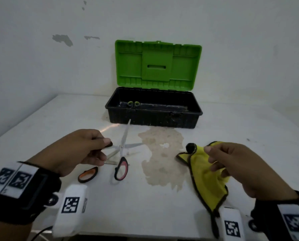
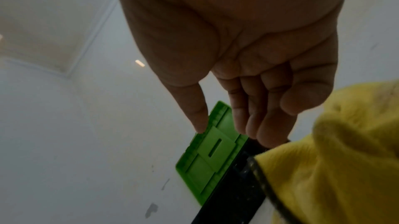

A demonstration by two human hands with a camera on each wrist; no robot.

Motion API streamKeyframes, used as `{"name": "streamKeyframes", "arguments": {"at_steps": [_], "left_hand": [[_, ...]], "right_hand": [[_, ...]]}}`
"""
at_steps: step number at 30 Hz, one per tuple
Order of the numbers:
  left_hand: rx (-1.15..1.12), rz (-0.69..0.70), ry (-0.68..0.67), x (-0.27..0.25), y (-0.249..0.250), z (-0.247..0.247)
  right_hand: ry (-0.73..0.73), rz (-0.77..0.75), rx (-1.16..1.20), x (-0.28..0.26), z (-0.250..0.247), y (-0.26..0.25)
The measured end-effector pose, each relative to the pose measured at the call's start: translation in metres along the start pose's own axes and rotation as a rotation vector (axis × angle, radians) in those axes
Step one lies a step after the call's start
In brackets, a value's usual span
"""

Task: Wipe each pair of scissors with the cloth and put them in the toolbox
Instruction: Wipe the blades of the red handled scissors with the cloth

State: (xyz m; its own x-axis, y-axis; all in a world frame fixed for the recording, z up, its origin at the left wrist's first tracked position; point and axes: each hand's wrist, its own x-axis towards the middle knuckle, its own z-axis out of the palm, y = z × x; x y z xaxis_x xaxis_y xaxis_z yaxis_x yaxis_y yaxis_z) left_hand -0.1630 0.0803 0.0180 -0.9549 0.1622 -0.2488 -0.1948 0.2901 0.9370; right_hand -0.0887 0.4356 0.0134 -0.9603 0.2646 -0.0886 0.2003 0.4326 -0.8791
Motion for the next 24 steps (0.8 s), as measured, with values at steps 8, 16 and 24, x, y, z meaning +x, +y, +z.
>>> {"name": "streamKeyframes", "arguments": {"at_steps": [8, 16, 24], "left_hand": [[-0.484, 0.015, -0.036, -0.013, 0.017, 0.055], [-0.448, -0.021, -0.017, -0.012, 0.010, 0.098], [-0.528, -0.069, -0.054, -0.012, 0.007, 0.110]], "right_hand": [[0.094, 0.033, -0.526, 0.030, -0.022, 0.016], [0.012, 0.181, -0.667, 0.067, -0.022, 0.040], [0.098, -0.069, -0.420, 0.051, -0.032, 0.028]]}}
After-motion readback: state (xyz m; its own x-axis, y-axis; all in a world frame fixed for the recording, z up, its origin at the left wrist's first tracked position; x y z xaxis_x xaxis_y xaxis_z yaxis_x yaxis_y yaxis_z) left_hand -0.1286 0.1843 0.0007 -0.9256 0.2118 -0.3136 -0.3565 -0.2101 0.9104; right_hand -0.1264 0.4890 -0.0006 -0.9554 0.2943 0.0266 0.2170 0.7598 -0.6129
